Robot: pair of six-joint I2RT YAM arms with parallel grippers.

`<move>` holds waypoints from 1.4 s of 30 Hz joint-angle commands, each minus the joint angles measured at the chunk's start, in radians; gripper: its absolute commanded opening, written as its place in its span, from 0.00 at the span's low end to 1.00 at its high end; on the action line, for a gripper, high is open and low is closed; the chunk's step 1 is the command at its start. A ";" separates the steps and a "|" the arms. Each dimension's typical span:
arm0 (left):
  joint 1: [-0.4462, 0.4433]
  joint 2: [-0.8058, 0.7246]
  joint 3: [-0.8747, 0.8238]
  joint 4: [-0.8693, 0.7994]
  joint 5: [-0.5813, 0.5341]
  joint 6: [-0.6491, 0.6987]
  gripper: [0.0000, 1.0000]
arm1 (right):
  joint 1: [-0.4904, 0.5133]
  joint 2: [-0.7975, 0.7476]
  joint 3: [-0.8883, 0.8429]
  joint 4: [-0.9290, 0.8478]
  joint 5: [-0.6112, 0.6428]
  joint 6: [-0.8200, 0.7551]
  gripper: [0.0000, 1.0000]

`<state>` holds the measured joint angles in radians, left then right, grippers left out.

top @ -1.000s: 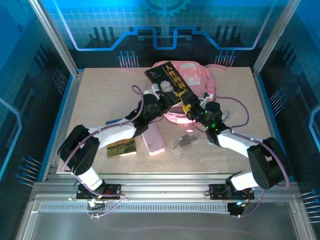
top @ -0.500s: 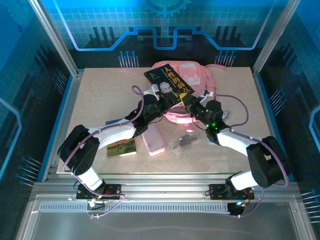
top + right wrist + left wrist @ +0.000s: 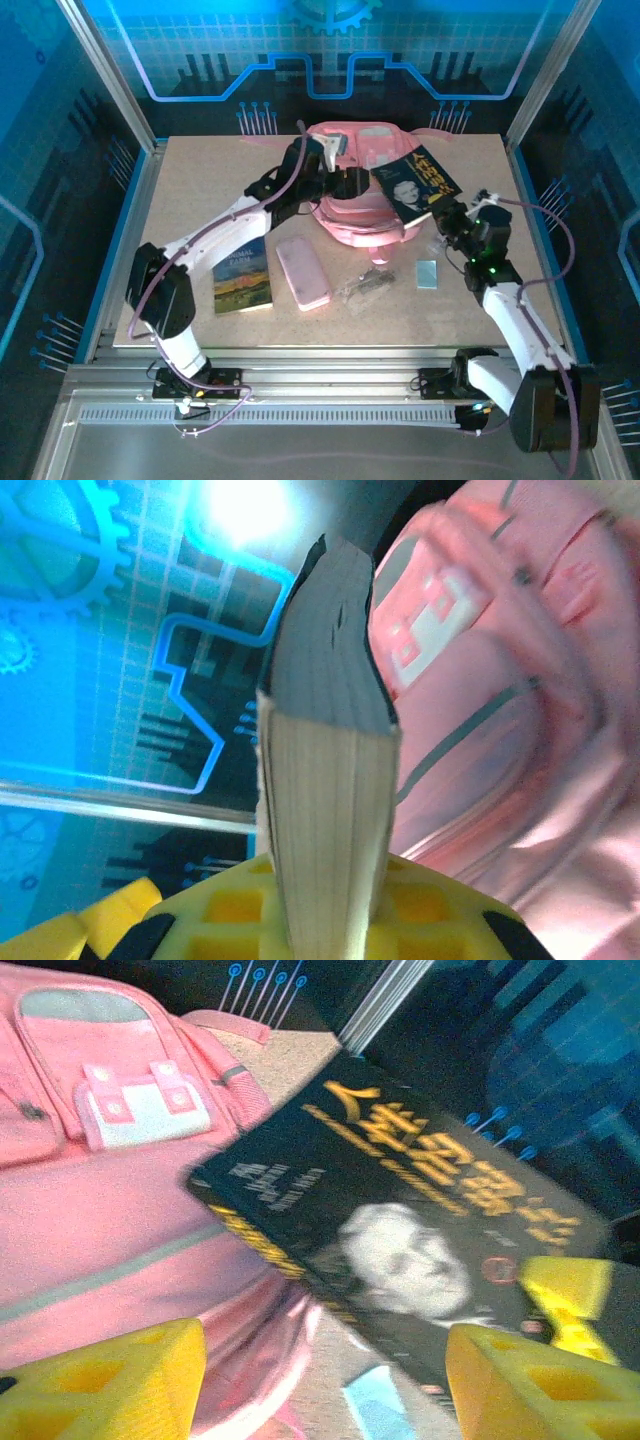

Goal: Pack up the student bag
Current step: Pass the book, then open the student bag at the top-center of the table.

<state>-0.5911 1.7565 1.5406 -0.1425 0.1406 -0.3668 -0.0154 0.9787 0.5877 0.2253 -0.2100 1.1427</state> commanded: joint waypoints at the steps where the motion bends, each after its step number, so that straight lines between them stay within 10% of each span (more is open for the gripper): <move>1: 0.028 0.118 0.108 -0.279 0.054 0.312 0.66 | -0.087 -0.086 -0.002 -0.124 -0.059 -0.088 0.00; 11: 0.057 0.406 0.409 -0.502 0.059 0.616 0.66 | -0.246 -0.088 -0.001 -0.158 -0.235 -0.101 0.00; 30: 0.055 0.705 0.601 -0.726 -0.002 0.727 0.72 | -0.294 -0.044 -0.002 -0.156 -0.278 -0.106 0.00; 32: 0.054 0.736 0.627 -0.737 -0.050 0.721 0.66 | -0.299 -0.041 0.000 -0.155 -0.284 -0.103 0.00; 38: 0.055 0.784 0.695 -0.750 -0.109 0.677 0.04 | -0.318 -0.055 -0.002 -0.158 -0.302 -0.100 0.00; 42: 0.051 0.729 0.708 -0.742 -0.063 0.643 0.00 | -0.346 -0.077 0.003 -0.186 -0.308 -0.102 0.00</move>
<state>-0.5468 2.4809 2.2387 -0.8116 0.1009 0.3271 -0.3283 0.9401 0.5827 0.0101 -0.4812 1.0527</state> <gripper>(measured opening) 0.041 0.139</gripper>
